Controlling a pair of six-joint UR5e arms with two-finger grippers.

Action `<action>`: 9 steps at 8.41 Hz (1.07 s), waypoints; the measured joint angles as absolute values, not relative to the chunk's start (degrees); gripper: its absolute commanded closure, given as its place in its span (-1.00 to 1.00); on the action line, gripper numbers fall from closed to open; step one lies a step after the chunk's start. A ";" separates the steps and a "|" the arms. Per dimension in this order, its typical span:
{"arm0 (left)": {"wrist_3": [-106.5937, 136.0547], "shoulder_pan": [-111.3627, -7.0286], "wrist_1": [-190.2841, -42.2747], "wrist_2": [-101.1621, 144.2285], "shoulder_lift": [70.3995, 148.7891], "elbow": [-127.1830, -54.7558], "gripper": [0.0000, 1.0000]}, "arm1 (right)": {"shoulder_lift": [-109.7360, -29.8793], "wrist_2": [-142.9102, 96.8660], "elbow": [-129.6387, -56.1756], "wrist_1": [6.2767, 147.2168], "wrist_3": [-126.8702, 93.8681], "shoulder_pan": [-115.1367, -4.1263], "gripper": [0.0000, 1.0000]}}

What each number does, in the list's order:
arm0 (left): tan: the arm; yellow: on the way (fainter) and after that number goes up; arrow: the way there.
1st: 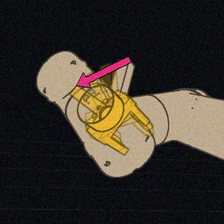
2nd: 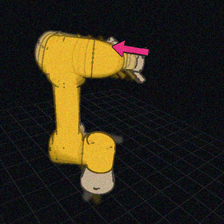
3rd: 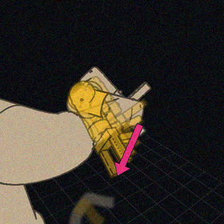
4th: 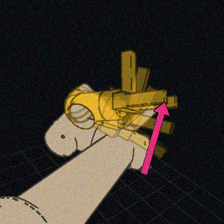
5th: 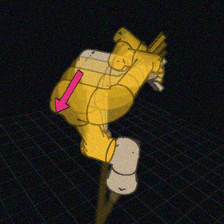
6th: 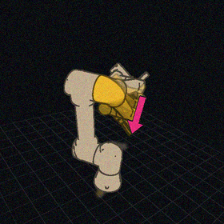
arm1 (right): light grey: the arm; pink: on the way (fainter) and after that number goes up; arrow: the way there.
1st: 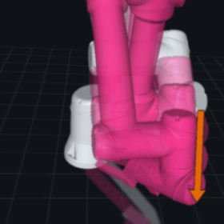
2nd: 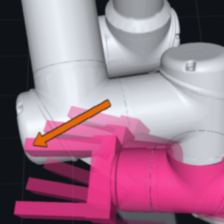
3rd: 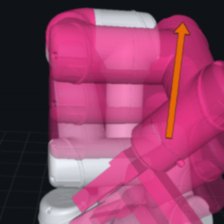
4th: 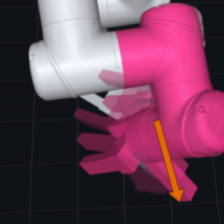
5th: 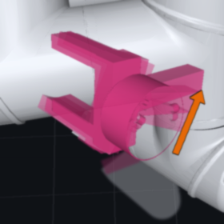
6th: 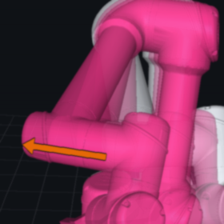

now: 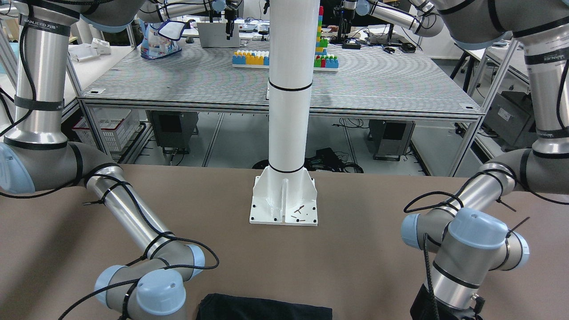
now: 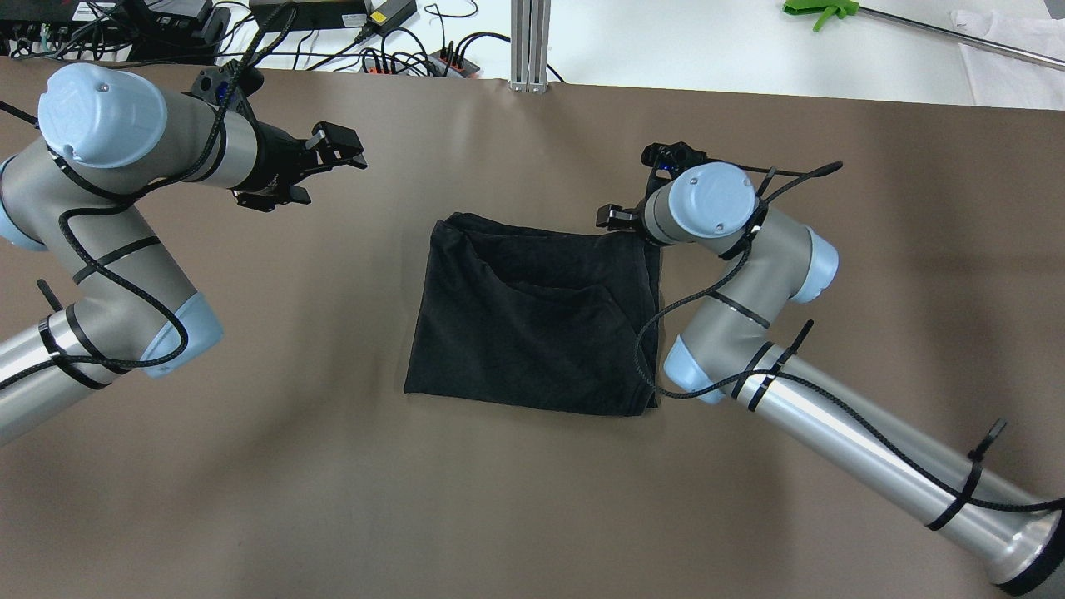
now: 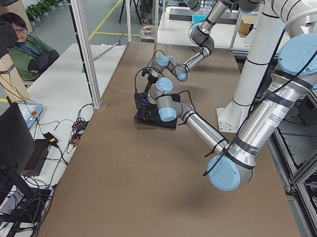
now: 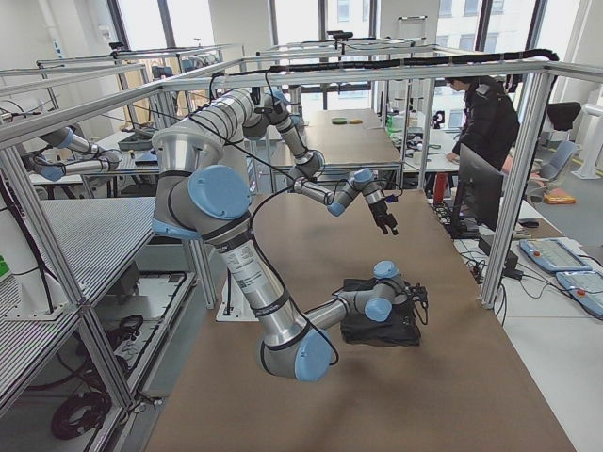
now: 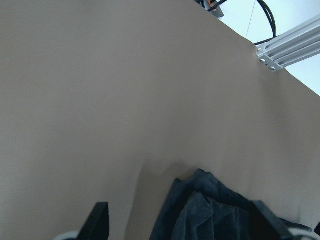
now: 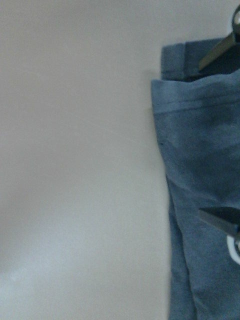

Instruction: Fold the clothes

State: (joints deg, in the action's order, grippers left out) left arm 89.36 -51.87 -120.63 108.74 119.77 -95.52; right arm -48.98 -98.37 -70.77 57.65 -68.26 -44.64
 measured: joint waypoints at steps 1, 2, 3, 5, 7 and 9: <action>88.78 -52.86 -120.36 109.27 119.84 -95.72 -1.00 | -49.28 -101.76 -70.77 58.05 -64.22 -47.94 -0.89; 88.06 -54.60 -120.11 110.55 119.81 -95.82 -1.00 | -50.02 -105.50 -70.87 59.62 -57.90 -51.90 -0.89; 86.72 -56.97 -119.79 111.91 119.51 -95.86 -1.00 | -51.26 -108.82 -71.15 62.46 -48.61 -56.43 -0.89; 79.98 -61.45 -115.95 112.82 118.37 -96.15 -1.00 | -55.96 -111.88 -72.70 67.76 -26.78 -65.21 -0.89; 67.31 -64.30 -110.38 109.29 115.49 -97.45 -1.00 | -62.28 -112.33 -74.50 69.36 -9.89 -71.93 -0.89; 52.47 -67.21 -108.43 104.38 110.74 -97.87 -1.00 | -69.18 -111.95 -76.73 69.31 -0.76 -77.19 -0.89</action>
State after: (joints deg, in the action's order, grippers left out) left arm 52.47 -67.21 -108.43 104.38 110.74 -97.87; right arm -69.18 -111.95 -76.73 69.31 -0.76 -77.19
